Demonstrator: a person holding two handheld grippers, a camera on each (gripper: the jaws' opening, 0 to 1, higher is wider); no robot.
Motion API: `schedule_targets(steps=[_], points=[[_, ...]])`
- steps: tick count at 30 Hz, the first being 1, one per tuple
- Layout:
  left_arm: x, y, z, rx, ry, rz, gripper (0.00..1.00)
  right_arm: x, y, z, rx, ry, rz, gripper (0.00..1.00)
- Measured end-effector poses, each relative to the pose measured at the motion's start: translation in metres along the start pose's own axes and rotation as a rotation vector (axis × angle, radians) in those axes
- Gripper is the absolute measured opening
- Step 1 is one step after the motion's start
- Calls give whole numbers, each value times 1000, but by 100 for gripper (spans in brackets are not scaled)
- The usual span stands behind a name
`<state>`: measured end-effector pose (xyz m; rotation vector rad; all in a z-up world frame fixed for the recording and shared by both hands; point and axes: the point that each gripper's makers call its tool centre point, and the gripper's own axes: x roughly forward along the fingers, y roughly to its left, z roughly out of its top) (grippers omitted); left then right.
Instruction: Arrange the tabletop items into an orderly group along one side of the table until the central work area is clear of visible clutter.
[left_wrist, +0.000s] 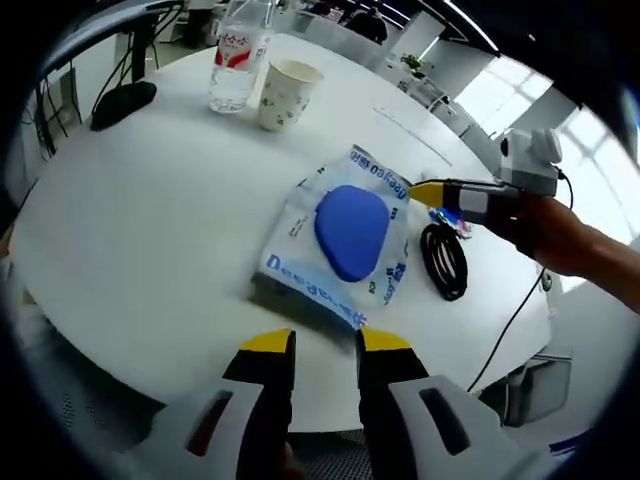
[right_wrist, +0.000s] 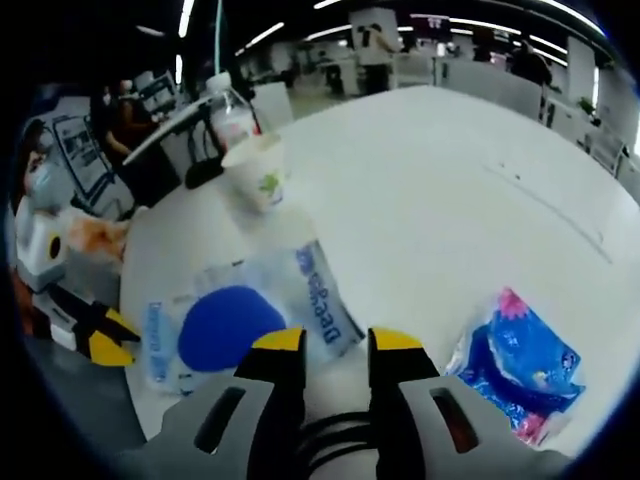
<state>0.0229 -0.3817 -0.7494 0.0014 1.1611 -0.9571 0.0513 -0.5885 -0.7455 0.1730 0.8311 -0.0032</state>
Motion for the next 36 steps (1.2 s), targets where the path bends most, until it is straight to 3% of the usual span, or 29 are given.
schedule_targets(steps=[14,36], points=[[4,-7,-5,-56,-9,-5,22,2,8,7,-32,26,13,22],[19,-17,-10,-67,-7,19,18,9,8,-1,-40,65,36,20]])
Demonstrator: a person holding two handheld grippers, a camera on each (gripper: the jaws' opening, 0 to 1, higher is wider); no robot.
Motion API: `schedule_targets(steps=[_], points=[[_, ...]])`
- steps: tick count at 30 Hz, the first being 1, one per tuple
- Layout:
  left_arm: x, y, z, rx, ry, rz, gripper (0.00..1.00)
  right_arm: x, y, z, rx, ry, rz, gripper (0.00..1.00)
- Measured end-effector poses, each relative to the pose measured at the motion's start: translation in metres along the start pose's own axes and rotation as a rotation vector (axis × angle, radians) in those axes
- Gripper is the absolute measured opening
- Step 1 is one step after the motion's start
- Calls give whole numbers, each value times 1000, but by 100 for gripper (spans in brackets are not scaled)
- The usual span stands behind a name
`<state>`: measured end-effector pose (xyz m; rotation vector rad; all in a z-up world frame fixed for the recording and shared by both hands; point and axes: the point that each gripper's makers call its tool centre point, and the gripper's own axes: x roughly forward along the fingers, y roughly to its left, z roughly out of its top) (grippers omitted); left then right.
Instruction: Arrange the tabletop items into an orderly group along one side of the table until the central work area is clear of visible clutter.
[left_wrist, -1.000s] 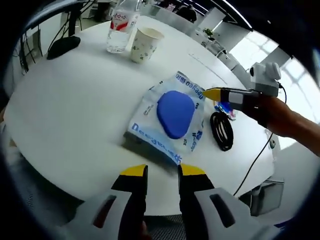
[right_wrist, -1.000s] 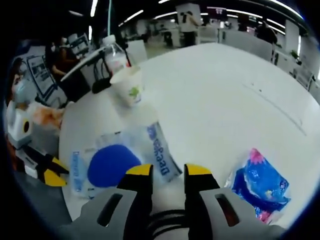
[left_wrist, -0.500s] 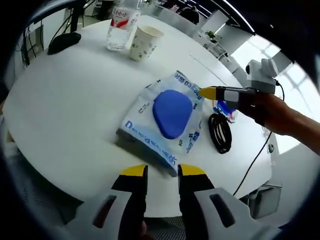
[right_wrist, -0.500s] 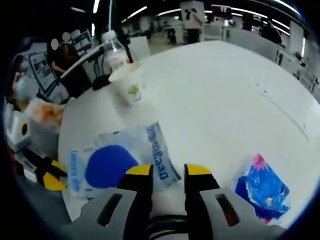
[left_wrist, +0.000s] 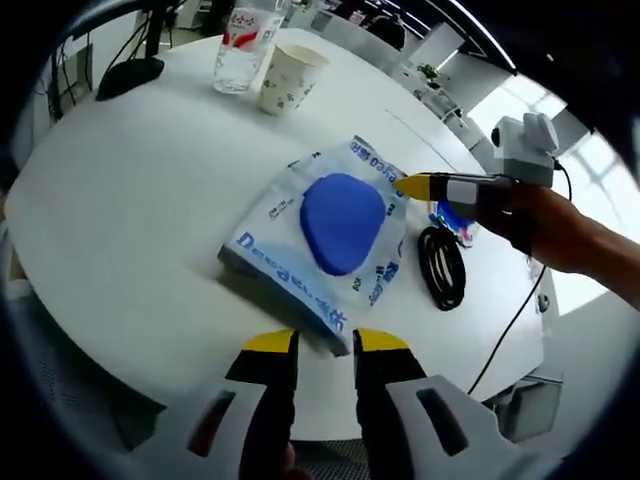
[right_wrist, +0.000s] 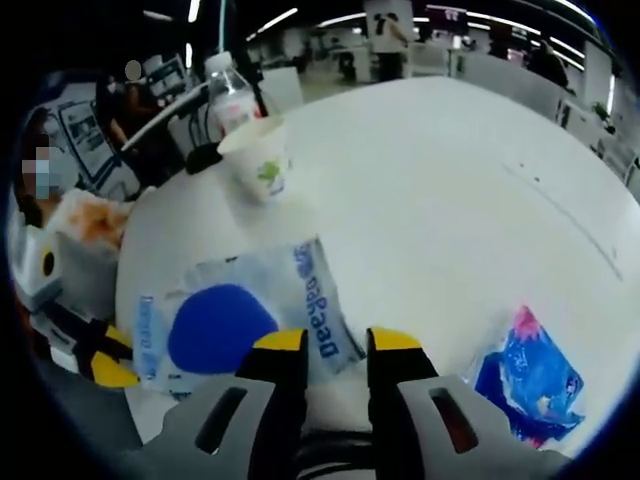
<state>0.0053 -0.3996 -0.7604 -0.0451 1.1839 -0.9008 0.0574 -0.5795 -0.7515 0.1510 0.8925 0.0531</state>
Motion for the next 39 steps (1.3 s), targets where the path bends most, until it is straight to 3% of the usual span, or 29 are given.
schedule_targets(steps=[6,17,39], points=[[2,4,-1,-23,6,16,13,2,0,-4,-17,23,1,16],[6,3,1,23,9,14,0,-4,7,-4,8,1,30,0],[-3,11,13,56,2,11,0,-16,4,-10,82,-35,48,0]])
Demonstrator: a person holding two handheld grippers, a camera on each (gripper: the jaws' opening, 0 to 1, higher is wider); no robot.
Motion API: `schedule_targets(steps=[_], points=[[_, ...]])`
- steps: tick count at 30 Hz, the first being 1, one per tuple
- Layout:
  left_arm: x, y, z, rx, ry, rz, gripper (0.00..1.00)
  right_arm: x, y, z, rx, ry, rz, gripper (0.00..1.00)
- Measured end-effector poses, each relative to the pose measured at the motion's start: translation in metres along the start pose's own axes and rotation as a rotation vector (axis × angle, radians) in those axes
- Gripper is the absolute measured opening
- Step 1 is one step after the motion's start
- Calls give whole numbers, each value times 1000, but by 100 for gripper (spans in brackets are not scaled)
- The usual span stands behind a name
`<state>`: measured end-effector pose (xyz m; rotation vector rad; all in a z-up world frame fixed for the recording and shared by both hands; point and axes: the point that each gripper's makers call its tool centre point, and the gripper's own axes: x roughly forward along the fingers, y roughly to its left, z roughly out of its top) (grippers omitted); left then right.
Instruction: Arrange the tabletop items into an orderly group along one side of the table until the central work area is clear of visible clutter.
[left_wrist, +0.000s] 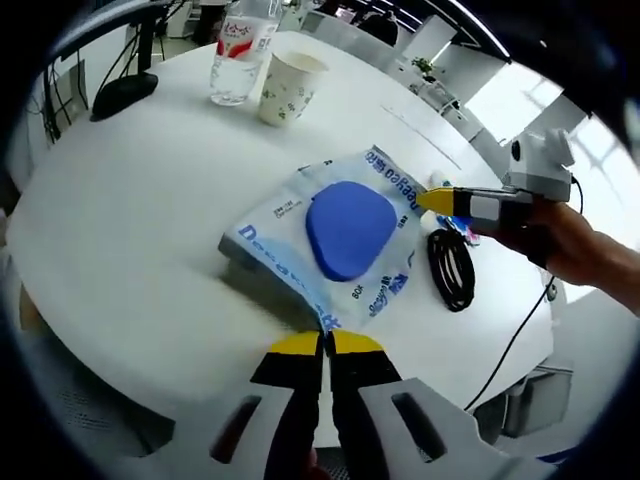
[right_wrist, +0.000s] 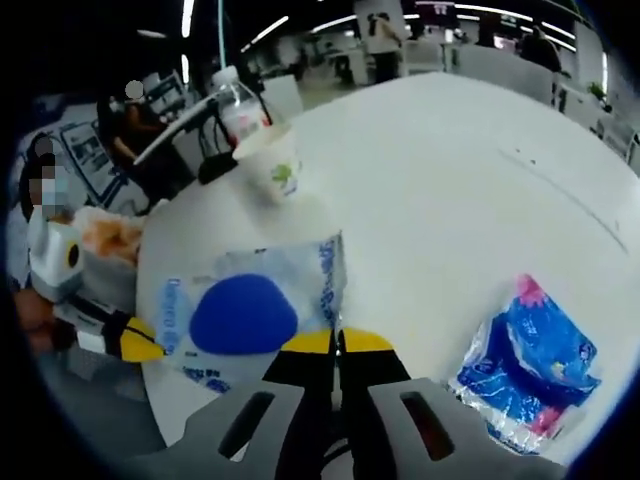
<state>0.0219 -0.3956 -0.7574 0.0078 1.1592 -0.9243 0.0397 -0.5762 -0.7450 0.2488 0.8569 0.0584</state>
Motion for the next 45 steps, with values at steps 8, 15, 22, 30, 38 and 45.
schedule_targets(steps=[8,15,22,30,38,45], points=[[-4,0,9,27,-3,-3,0,-12,-1,-2,26,-39,-3,0],[-6,0,20,61,-10,-5,0,-22,-5,-8,50,-59,-17,0],[-7,1,31,101,-14,-7,0,-30,-7,-10,65,-83,-30,0],[-7,2,41,145,-18,-6,0,-36,-7,-16,86,-99,-38,0],[-7,2,55,184,-25,-8,0,-49,-5,-16,112,-145,-55,0],[-5,2,76,237,-38,-7,0,-63,1,-17,146,-194,-79,0]])
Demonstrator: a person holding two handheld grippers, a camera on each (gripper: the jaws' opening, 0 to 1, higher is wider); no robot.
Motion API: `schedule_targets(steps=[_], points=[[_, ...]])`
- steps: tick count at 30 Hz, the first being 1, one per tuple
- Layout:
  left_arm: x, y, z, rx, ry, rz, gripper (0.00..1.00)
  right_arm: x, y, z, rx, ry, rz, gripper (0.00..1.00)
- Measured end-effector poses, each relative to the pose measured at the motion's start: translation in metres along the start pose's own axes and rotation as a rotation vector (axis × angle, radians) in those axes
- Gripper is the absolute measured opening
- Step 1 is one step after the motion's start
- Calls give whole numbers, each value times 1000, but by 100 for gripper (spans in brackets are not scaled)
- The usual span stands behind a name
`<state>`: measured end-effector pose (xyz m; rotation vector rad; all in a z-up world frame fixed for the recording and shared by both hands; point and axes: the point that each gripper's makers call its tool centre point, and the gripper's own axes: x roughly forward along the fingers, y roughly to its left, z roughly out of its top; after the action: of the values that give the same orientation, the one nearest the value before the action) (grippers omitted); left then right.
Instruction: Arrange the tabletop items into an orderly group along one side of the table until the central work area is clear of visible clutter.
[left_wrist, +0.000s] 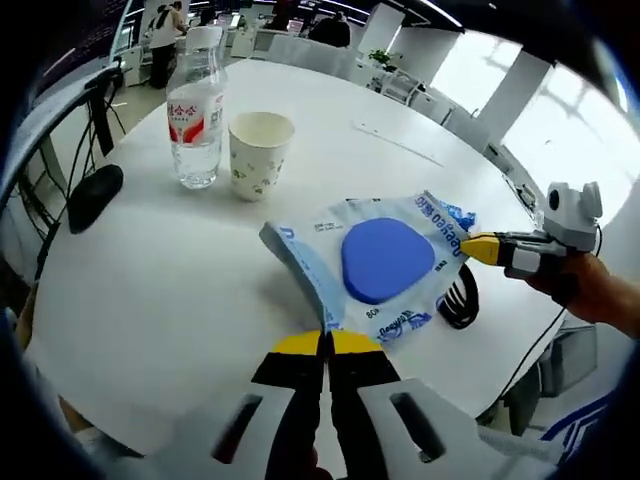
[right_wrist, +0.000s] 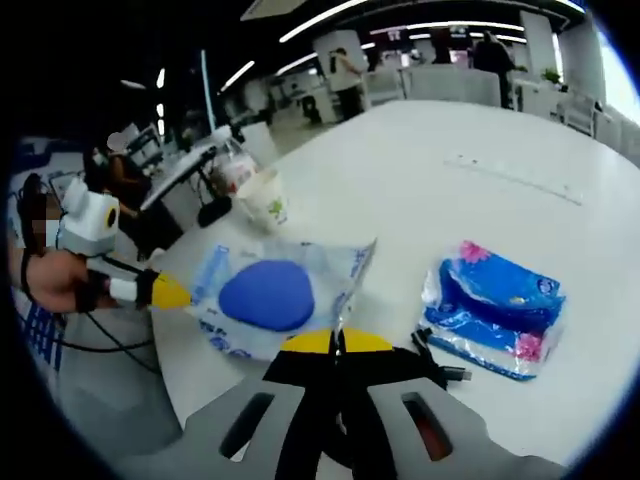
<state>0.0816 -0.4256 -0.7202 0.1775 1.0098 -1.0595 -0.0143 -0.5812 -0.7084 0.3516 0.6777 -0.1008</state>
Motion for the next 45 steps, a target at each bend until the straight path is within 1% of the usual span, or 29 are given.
schedule_targets(steps=[6,13,18,29,45], points=[[7,3,13,43,1,1,0,-8,1,-6,38,-34,-32,0],[16,4,22,76,7,-6,0,-9,-2,-15,65,-27,-46,0],[19,3,27,93,5,-10,0,-10,-3,-12,67,-33,-54,0],[29,3,38,95,5,-12,0,-5,-12,-5,68,-33,-65,0],[49,2,75,98,-25,1,0,5,-31,19,70,-55,-84,0]])
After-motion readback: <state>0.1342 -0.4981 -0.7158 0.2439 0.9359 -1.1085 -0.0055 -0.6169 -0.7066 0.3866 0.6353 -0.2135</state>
